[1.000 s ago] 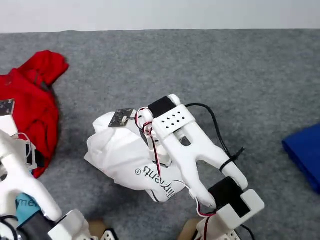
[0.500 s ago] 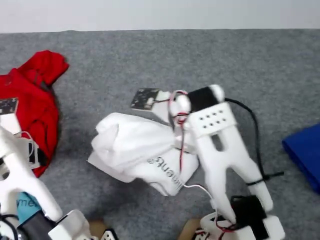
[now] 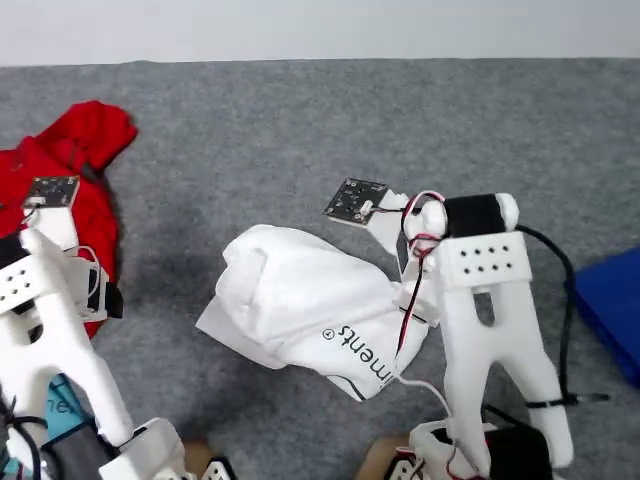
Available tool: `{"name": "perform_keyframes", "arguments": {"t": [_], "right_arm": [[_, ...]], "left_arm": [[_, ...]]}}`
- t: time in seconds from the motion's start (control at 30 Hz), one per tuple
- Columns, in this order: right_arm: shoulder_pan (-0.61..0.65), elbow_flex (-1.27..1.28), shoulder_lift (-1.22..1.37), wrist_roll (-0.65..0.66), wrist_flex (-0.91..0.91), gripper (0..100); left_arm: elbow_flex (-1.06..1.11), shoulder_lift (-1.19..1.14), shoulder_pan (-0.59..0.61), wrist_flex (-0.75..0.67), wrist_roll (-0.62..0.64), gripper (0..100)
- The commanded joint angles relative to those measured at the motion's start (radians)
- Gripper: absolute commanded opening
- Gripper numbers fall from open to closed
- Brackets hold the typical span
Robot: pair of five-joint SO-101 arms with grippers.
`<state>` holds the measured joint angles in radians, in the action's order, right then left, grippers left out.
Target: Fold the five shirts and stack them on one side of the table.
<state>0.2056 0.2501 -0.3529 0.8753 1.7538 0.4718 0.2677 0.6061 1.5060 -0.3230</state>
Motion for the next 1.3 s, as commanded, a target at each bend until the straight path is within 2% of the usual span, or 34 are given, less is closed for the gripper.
{"name": "perform_keyframes", "arguments": {"t": [0.0, 0.27, 0.37, 0.6, 0.87, 1.03, 1.27], "right_arm": [[0.022, 0.002, -0.085, -0.012, 0.042, 17.0], [0.188, -0.002, -0.068, -0.011, 0.019, 17.2], [0.209, -0.002, -0.024, -0.009, -0.018, 17.2], [0.206, -0.002, 0.074, 0.046, -0.036, 15.7], [0.197, -0.003, 0.076, 0.046, 0.036, 1.5], [0.163, -0.003, -0.018, 0.097, 0.036, 1.1], [0.085, -0.003, -0.182, 0.152, 0.036, 1.1]], "left_arm": [[-0.033, 0.035, -0.014, 0.006, 0.015, 18], [-0.03, 0.029, -0.02, -0.012, 0.015, 18], [-0.024, 0.029, -0.018, -0.031, 0.015, 18], [0.05, 0.034, -0.017, -0.097, 0.015, 18], [0.068, 0.034, -0.02, -0.101, 0.015, 18], [0.064, 0.034, -0.025, -0.101, 0.015, 18], [-0.002, 0.037, -0.121, -0.078, 0.018, 18]]}}
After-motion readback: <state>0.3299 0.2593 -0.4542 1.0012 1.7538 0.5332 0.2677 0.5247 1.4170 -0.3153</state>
